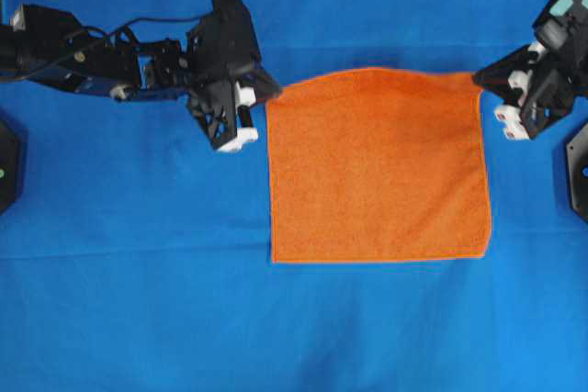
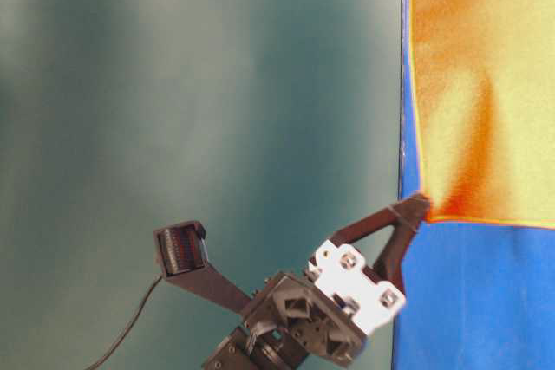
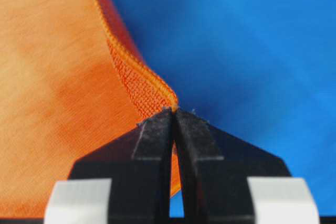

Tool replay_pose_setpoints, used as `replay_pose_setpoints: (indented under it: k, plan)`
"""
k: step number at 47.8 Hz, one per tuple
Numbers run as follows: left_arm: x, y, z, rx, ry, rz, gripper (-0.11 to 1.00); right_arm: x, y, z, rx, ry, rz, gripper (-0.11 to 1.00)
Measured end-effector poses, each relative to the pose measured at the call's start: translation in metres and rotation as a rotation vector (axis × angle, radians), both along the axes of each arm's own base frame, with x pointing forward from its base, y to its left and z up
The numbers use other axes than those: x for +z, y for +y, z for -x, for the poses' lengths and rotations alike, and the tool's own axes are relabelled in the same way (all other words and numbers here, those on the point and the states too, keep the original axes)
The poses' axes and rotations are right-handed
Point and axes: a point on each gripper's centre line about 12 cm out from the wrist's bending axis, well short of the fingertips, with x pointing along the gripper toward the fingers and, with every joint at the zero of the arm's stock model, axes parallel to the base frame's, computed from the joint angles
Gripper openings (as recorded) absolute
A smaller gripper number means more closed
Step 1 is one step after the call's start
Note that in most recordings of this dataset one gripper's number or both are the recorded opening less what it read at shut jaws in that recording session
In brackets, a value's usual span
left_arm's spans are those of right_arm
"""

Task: Fold the orange towel.
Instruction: 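Lift the top corners and fold them down toward the bottom edge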

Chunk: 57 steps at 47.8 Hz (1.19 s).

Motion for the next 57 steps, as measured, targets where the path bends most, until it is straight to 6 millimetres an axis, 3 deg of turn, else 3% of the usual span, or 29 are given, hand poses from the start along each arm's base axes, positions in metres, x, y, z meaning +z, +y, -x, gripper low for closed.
replay_pose_setpoints:
  k: [7,24,39,57]
  plan:
    - [-0.001,-0.036,-0.005,-0.083,0.006,0.014,0.01,0.007,0.023,0.002,0.067,-0.002,-0.055,0.01]
    - [-0.003,-0.118,-0.004,-0.286,0.012,0.019,0.01,-0.001,0.080,0.004,0.239,0.079,-0.210,0.01]
    - [-0.014,-0.137,-0.004,-0.331,0.037,0.022,0.01,-0.012,0.123,0.006,0.328,0.139,-0.334,0.01]
    - [-0.021,-0.136,-0.005,-0.330,0.055,0.021,0.01,-0.026,0.137,-0.005,0.353,0.166,-0.352,0.01]
